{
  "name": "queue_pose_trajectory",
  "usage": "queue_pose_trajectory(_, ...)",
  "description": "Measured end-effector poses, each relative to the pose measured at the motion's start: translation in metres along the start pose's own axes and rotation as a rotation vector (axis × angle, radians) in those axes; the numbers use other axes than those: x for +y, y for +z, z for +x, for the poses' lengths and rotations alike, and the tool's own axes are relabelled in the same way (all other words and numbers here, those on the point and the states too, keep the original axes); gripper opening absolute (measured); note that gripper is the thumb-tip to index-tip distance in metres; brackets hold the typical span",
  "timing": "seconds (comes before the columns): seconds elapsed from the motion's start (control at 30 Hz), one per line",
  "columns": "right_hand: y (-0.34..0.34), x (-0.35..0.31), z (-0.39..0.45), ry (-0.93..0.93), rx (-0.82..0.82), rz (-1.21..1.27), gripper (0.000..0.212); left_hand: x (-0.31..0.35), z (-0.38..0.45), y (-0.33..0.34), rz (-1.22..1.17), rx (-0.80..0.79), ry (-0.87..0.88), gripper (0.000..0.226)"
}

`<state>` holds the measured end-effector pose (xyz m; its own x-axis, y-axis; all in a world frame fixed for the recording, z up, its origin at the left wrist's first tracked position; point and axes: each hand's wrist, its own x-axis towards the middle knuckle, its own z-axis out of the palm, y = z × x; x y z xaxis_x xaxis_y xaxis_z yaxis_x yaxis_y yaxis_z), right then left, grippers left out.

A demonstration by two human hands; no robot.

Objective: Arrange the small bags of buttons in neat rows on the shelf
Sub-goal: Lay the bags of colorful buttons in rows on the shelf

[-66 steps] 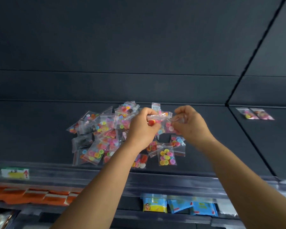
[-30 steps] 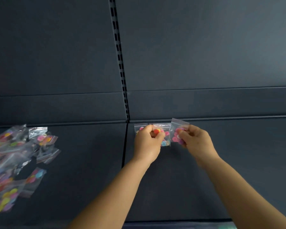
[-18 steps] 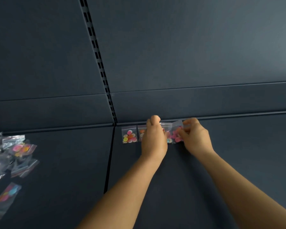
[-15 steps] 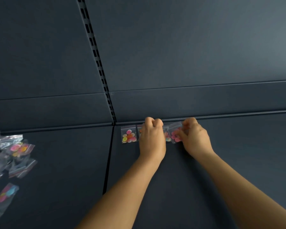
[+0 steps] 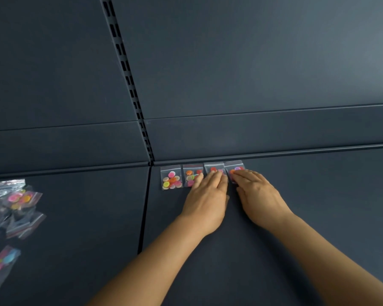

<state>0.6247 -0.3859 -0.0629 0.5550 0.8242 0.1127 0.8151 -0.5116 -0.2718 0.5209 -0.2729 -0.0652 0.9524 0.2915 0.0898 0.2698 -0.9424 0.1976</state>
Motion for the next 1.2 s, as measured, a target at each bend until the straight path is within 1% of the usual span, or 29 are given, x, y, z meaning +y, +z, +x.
queue_pose_trajectory(0.2,0.000,-0.006,0.001,0.013,-0.055,-0.019,0.049,-0.004,0.000,-0.004,0.016,-0.001,0.001,0.055)
queue_pose_trajectory(0.53,-0.007,-0.013,-0.006,0.031,-0.058,-0.046,0.049,-0.005,-0.002,-0.008,-0.008,-0.017,0.009,0.056)
queue_pose_trajectory(0.63,-0.011,-0.015,-0.010,0.027,-0.018,-0.034,0.046,-0.003,-0.004,-0.013,-0.026,0.012,0.005,0.058)
queue_pose_trajectory(0.73,-0.018,-0.024,-0.014,0.019,0.070,0.032,0.038,0.000,-0.012,-0.023,-0.076,0.095,-0.001,0.053)
queue_pose_trajectory(0.83,-0.024,-0.041,-0.016,-0.027,0.126,0.093,0.039,-0.001,-0.030,-0.037,-0.129,0.182,-0.055,0.049)
queue_pose_trajectory(0.93,-0.029,-0.067,-0.018,-0.110,0.139,0.140,0.045,-0.011,-0.058,-0.053,-0.136,0.271,-0.134,0.046)
queue_pose_trajectory(1.07,-0.030,-0.112,-0.023,-0.231,0.104,0.160,0.053,-0.035,-0.110,-0.070,-0.094,0.318,-0.241,0.050)
queue_pose_trajectory(1.2,-0.019,-0.166,-0.026,-0.343,0.042,0.135,0.056,-0.069,-0.168,-0.082,-0.058,0.339,-0.366,0.054)
